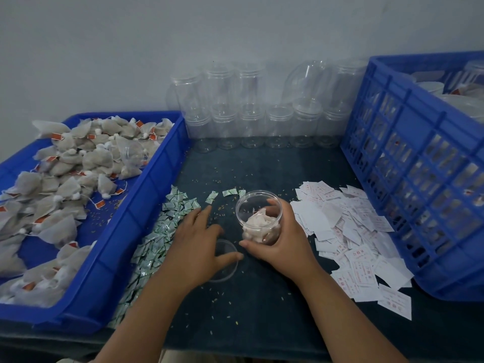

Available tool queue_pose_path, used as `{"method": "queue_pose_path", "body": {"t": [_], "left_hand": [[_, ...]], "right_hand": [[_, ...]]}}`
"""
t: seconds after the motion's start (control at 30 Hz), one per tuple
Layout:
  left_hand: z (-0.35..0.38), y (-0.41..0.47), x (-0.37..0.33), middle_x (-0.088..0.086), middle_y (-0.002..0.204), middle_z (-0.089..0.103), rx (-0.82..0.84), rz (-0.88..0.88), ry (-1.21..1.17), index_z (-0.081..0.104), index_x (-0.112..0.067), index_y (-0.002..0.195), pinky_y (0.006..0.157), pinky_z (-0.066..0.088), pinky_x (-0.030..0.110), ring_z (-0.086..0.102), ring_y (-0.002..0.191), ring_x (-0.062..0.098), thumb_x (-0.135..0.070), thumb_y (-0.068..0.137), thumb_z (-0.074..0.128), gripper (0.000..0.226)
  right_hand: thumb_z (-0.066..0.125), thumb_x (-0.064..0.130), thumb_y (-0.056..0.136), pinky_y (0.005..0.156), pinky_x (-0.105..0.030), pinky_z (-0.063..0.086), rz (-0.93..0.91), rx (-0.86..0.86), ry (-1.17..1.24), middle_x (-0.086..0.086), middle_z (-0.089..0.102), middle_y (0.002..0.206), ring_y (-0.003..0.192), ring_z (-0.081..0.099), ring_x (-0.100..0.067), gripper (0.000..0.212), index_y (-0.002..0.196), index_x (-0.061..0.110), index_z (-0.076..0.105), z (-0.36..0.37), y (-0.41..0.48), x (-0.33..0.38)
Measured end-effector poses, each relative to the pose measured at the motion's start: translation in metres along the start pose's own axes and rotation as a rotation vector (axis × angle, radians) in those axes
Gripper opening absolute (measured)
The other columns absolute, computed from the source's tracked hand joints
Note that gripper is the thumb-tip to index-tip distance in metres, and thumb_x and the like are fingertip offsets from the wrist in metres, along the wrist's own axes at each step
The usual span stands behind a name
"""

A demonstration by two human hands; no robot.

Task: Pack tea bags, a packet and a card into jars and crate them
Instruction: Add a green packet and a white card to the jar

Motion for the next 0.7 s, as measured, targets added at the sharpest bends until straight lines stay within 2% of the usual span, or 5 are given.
{"method": "queue_pose_path", "body": {"t": [0.1,0.27,0.4,0.53,0.7], "left_hand": [[-0.005,-0.007,-0.008,-0.007,0.125,0.06,-0.16,0.015,-0.018,0.064,-0.03,0.092,0.095,0.044,0.037,0.05,0.121,0.019,-0.086,0.07,0.057,0.061],[-0.006,0.0,0.013,-0.014,0.068,0.059,-0.223,-0.227,-0.301,0.047,-0.034,0.08,0.053,0.034,0.025,0.054,0.063,-0.001,-0.062,0.085,0.073,0.038],[-0.014,0.012,0.036,-0.016,0.091,0.066,-0.387,-0.264,-0.28,0.067,-0.036,0.102,0.064,0.049,0.03,0.066,0.085,0.012,-0.045,0.096,0.067,0.011],[-0.005,0.051,0.05,0.01,0.132,0.06,-0.276,-0.243,-0.174,0.055,-0.017,0.149,0.1,0.048,0.042,0.057,0.121,0.03,-0.037,0.102,0.062,0.051],[-0.005,0.092,0.054,0.004,0.128,0.063,-0.228,-0.274,-0.063,0.072,-0.028,0.128,0.094,0.047,0.041,0.055,0.118,0.029,-0.056,0.097,0.063,0.043]], "right_hand": [[0.097,0.063,0.06,0.089,-0.021,0.055,-0.006,-0.002,-0.006,0.031,0.06,0.131,0.12,0.066,0.003,0.09,0.131,0.068,0.042,0.0,-0.001,0.002],[0.096,0.061,0.061,0.09,-0.016,0.056,0.001,0.005,0.015,0.029,0.061,0.131,0.121,0.067,0.001,0.089,0.133,0.062,0.044,-0.001,-0.002,0.002],[0.095,0.061,0.06,0.086,-0.008,0.052,0.025,0.001,0.034,0.033,0.06,0.129,0.118,0.066,0.006,0.089,0.134,0.059,0.045,-0.001,-0.002,0.0],[0.095,0.062,0.06,0.09,-0.015,0.052,0.034,-0.005,0.039,0.031,0.062,0.13,0.119,0.066,0.005,0.091,0.137,0.055,0.045,0.0,-0.002,-0.002],[0.097,0.058,0.062,0.096,-0.024,0.055,0.037,-0.008,0.058,0.023,0.065,0.131,0.122,0.067,-0.002,0.091,0.138,0.051,0.048,0.0,-0.002,-0.005]]}}
Point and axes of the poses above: each hand's wrist, its own y-axis towards the middle knuckle, its own z-axis out of the palm, x = y × z, the point moved 6 cm from there along y, towards the middle knuckle
